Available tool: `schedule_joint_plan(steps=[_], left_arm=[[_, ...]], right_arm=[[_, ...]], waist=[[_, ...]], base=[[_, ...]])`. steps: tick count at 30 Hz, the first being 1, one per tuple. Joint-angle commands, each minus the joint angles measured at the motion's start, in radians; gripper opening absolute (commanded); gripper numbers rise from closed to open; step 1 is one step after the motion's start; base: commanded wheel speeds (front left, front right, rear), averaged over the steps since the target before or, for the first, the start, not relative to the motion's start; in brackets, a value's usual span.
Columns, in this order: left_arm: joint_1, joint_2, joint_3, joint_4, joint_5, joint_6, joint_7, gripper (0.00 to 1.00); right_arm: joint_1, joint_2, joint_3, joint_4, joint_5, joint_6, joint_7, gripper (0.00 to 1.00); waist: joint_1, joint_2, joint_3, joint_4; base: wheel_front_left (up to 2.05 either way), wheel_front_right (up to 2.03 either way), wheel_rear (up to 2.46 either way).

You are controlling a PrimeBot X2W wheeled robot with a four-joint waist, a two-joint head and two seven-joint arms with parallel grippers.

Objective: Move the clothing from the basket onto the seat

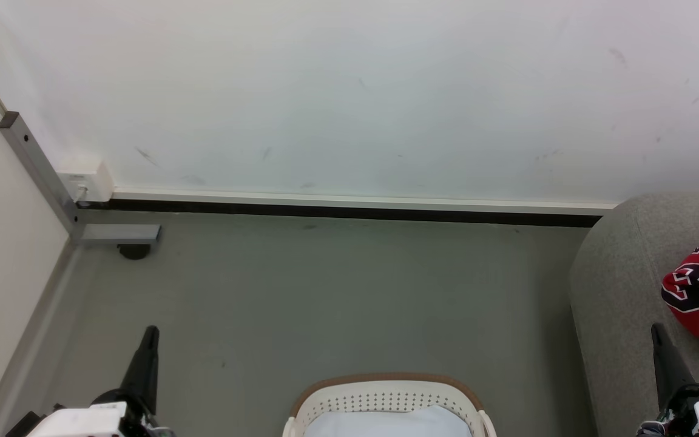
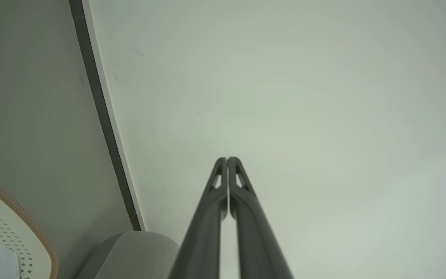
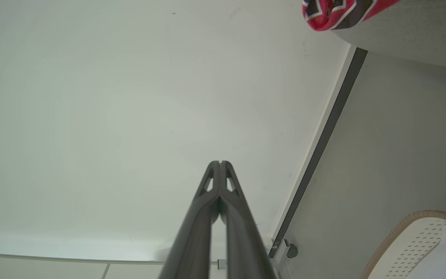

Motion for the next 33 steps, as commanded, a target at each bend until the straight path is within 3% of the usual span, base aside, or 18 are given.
schedule_joint_plan(steps=[1,33], left_arm=[[-0.009,0.002,0.002,-0.003,-0.013,-0.004,0.004,0.00],[-0.009,0.002,0.002,-0.003,-0.013,-0.004,0.004,0.00]], right_arm=[[-0.012,0.000,-0.003,-0.002,-0.004,-0.002,0.001,0.00],[-0.012,0.004,-0.008,-0.002,-0.008,-0.002,0.007,0.00]], waist=[[-0.0001,0.0000,0.000,0.000],[-0.0001,0.0000,0.000,0.000]], base=[[0.00,0.00,0.00],[0.00,0.00,0.00]])
